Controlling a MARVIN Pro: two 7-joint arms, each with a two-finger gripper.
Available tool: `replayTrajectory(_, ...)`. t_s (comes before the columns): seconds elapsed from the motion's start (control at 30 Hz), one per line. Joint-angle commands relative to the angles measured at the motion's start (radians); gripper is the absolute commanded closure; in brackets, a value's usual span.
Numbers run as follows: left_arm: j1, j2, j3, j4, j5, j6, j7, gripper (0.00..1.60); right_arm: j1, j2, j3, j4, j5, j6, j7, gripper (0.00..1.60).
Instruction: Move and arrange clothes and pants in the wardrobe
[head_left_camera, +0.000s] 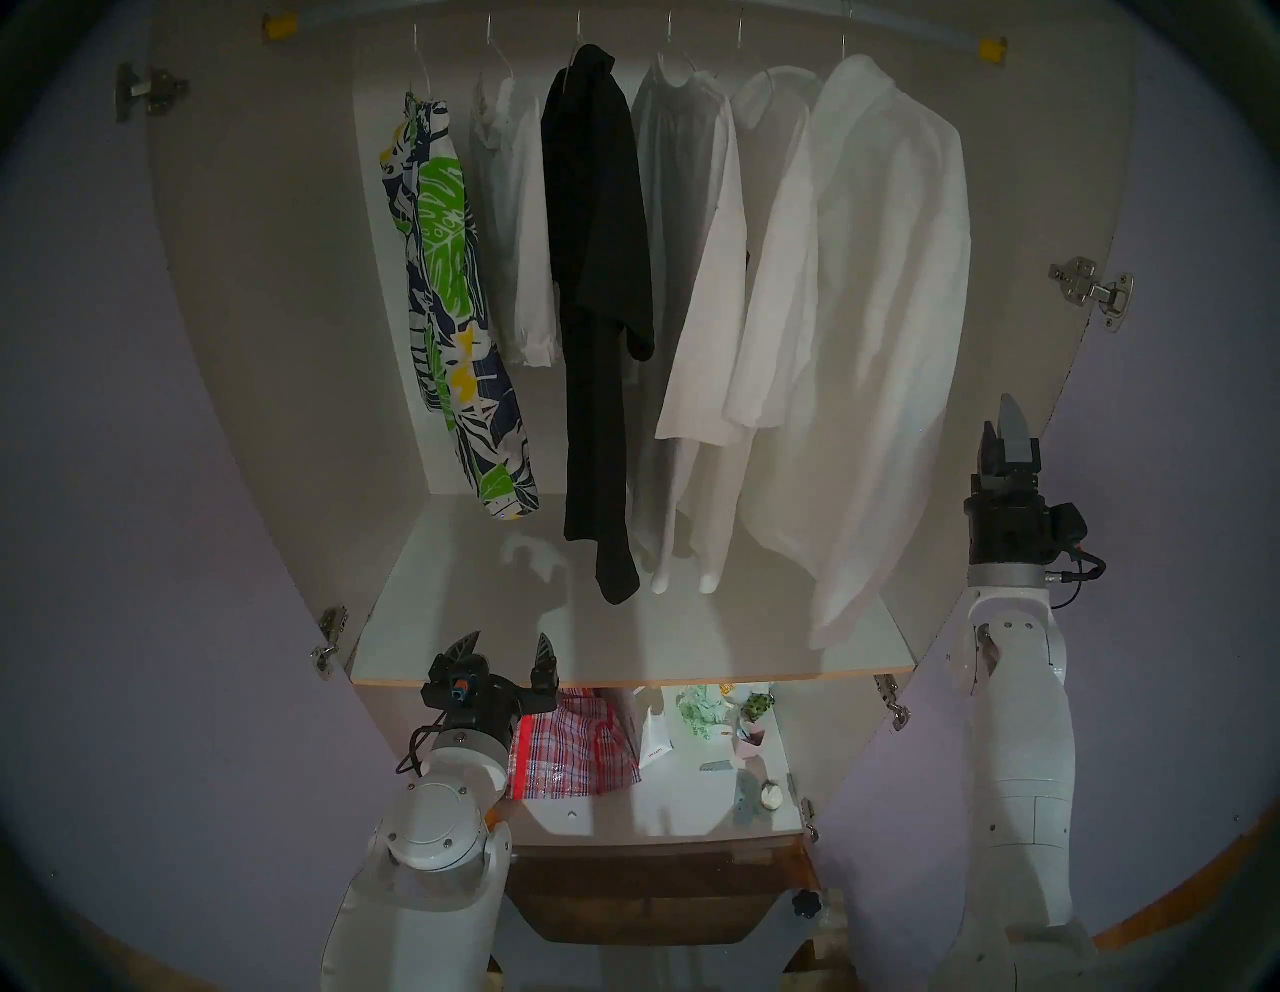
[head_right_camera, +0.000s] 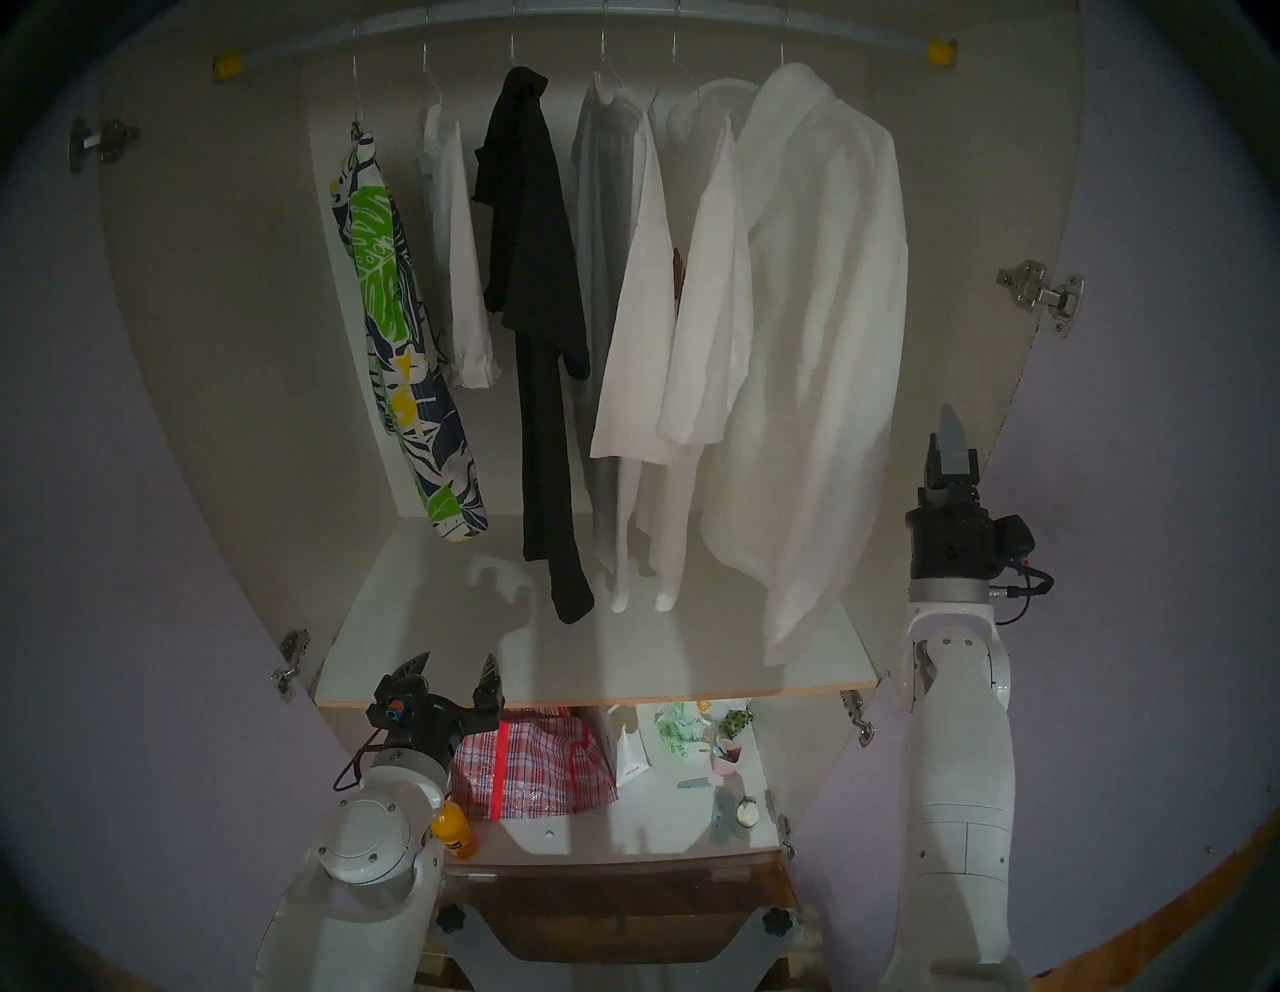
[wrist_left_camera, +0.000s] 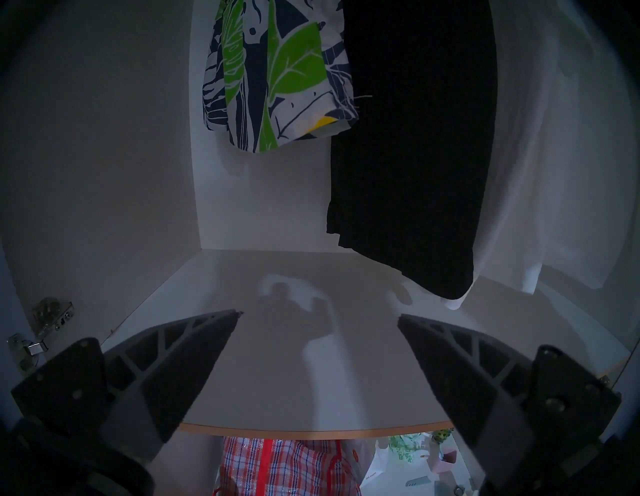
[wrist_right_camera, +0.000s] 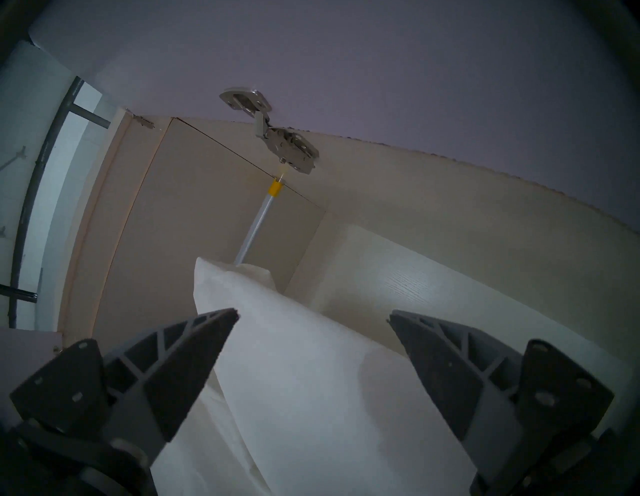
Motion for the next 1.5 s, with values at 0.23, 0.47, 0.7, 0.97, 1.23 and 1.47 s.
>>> replayTrajectory(0.23,-0.008,0.001,0.003,-0.026,0.000,-0.004,-0.003,0.00,0.134,0.007,0.011,0.084,0.138,0.100,-0.031,0.00)
replayTrajectory(0.47,-0.008,0.001,0.003,-0.027,-0.001,-0.004,-0.003,0.00,0.188,0.048,0.004,0.132,0.155,0.147,-0.091,0.00)
replayTrajectory(0.7,-0.008,0.002,0.003,-0.027,-0.001,-0.004,-0.003,0.00,0.236,0.068,-0.010,0.157,0.156,0.176,-0.284,0.00)
replayTrajectory(0.97,-0.008,0.002,0.003,-0.026,-0.001,-0.005,-0.002,0.00,0.322,0.126,-0.042,0.283,0.154,0.241,-0.320,0.00)
replayTrajectory(1.23,-0.008,0.002,0.004,-0.025,-0.001,-0.005,-0.002,0.00,0.450,0.202,-0.092,0.448,0.173,0.407,-0.308,0.00)
replayTrajectory(1.47,-0.008,0.003,0.004,-0.026,-0.002,-0.004,-0.002,0.00,0.495,0.177,-0.122,0.491,0.112,0.360,-0.322,0.00)
